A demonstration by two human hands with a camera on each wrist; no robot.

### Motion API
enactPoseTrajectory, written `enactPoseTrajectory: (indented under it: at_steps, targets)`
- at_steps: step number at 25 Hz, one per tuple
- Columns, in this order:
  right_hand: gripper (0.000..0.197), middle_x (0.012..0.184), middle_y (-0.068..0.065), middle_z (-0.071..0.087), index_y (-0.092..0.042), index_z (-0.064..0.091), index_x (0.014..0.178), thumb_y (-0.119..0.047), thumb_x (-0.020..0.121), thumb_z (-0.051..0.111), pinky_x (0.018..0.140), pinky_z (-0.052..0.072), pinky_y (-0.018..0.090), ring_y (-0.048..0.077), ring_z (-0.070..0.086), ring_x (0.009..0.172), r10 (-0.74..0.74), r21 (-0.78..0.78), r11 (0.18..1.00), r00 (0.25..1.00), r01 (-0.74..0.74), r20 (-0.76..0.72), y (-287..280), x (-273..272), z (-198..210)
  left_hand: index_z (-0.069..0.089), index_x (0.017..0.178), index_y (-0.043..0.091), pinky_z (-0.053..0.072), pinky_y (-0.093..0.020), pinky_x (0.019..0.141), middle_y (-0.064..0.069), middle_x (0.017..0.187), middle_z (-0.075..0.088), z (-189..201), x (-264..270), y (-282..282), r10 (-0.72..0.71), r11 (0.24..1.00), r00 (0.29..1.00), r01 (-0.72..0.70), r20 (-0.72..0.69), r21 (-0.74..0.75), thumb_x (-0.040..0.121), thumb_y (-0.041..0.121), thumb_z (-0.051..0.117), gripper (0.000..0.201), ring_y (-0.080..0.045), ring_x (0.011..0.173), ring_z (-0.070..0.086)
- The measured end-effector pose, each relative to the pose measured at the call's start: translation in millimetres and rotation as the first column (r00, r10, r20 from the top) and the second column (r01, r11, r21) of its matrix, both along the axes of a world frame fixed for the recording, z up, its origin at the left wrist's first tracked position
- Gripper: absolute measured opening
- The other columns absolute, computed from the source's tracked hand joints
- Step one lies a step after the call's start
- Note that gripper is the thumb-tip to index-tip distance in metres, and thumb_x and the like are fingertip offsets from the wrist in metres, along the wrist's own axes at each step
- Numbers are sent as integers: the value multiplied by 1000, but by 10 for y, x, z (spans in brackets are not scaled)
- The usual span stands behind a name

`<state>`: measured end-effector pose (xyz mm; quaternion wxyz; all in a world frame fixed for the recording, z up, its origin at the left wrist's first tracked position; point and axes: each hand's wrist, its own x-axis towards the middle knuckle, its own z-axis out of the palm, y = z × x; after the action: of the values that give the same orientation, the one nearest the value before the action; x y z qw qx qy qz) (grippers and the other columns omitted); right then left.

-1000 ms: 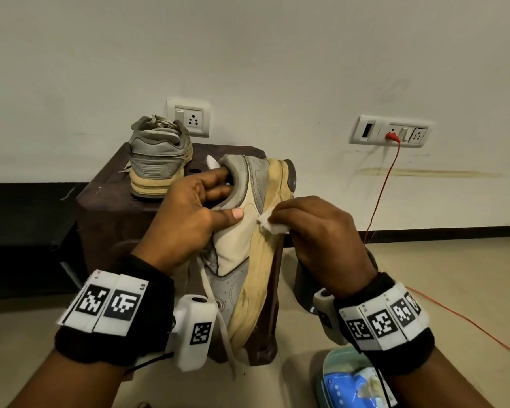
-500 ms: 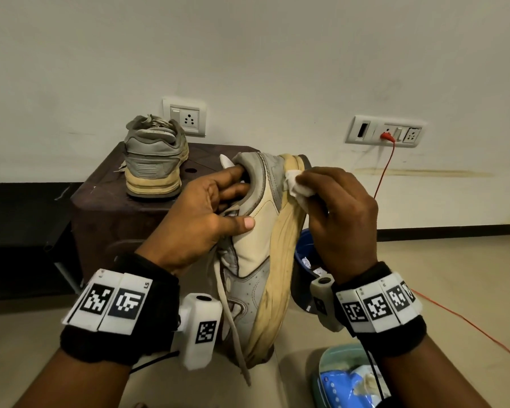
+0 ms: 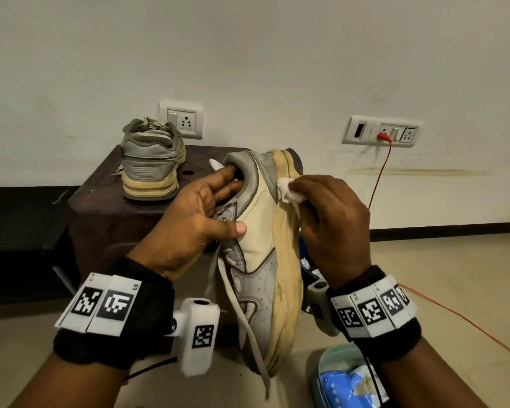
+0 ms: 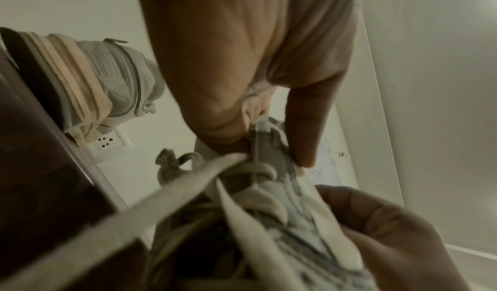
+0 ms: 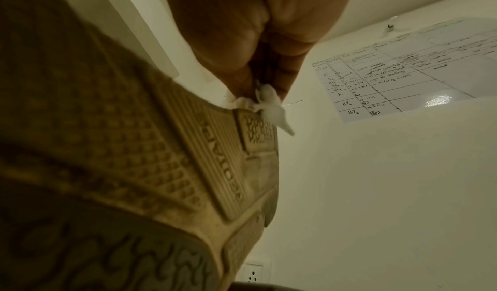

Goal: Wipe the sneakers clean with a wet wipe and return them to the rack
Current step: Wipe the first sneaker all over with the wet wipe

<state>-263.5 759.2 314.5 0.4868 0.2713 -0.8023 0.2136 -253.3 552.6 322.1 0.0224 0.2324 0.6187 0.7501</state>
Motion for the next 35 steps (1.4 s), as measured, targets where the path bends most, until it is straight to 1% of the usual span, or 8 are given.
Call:
enactPoseTrajectory:
  at_steps: [5, 8, 16, 21, 25, 29, 32, 35]
  targets:
    - [25, 93, 8, 70, -6, 70, 94, -22, 84, 54, 69, 56, 38, 22, 65, 83, 155, 99, 980, 975, -172, 161, -20, 47, 22, 36, 144, 10, 53, -18, 83, 10, 121, 66, -7, -29, 21, 85, 996, 996, -85, -6, 9, 66, -23, 59, 88, -2, 117, 59]
    - [20, 93, 7, 70, -8, 70, 98, -14, 83, 59, 68, 57, 39, 21, 66, 84, 235, 182, 939, 930, -292, 282, -94, 130, -71, 37, 143, 9, 52, -17, 81, 13, 119, 66, -20, -61, -64, 153, 988, 988, -153, -6, 27, 67, -27, 56, 86, 1, 115, 59]
    - [14, 95, 12, 69, -1, 69, 98, -7, 85, 66, 71, 55, 36, 23, 65, 84, 73, -111, 991, 997, -69, 32, -125, 106, 22, 43, 137, 15, 55, -24, 84, -3, 128, 64, -58, 3, 92, -47, 999, 998, 47, 50, 2, 62, -18, 55, 82, -15, 117, 61]
    - [24, 98, 7, 70, -6, 70, 99, -22, 88, 57, 75, 56, 32, 16, 65, 88, 219, -6, 975, 962, -221, 160, -97, 134, 14, 34, 145, 13, 57, -31, 82, -4, 134, 59, -69, -40, 49, -45, 999, 997, 44, 68, 24, 61, -19, 55, 93, -20, 119, 60]
    - [17, 98, 6, 70, -7, 71, 100, -10, 84, 68, 74, 56, 32, 17, 65, 88, 277, 138, 938, 926, -319, 257, -102, 179, -94, 33, 146, 14, 58, -29, 80, -3, 134, 59, -70, -51, -21, -8, 999, 997, 4, 74, 48, 59, -21, 53, 96, -17, 120, 59]
    - [18, 97, 10, 68, -2, 70, 100, -12, 85, 66, 72, 55, 32, 19, 64, 86, 175, 47, 982, 979, -181, 106, -97, 158, -67, 35, 145, 12, 58, -24, 65, -2, 134, 59, -86, -14, 97, -34, 999, 996, 36, 88, -24, 62, -27, 57, 95, -13, 116, 62]
    - [16, 97, 11, 68, -2, 71, 99, -7, 83, 69, 72, 55, 34, 21, 65, 87, 108, -77, 992, 992, -103, 59, -89, 97, 19, 41, 141, 11, 58, -27, 77, -2, 129, 63, -113, 1, 208, -39, 996, 995, 46, 93, -75, 65, -25, 61, 87, -15, 115, 63]
    - [17, 98, 9, 69, -4, 71, 99, -10, 84, 64, 71, 54, 38, 22, 65, 88, 147, -27, 989, 983, -145, 106, -80, 85, 48, 46, 138, 7, 57, -25, 81, -3, 128, 64, -104, -3, 239, 54, 996, 995, -49, 80, -69, 74, -29, 55, 75, -13, 114, 63]
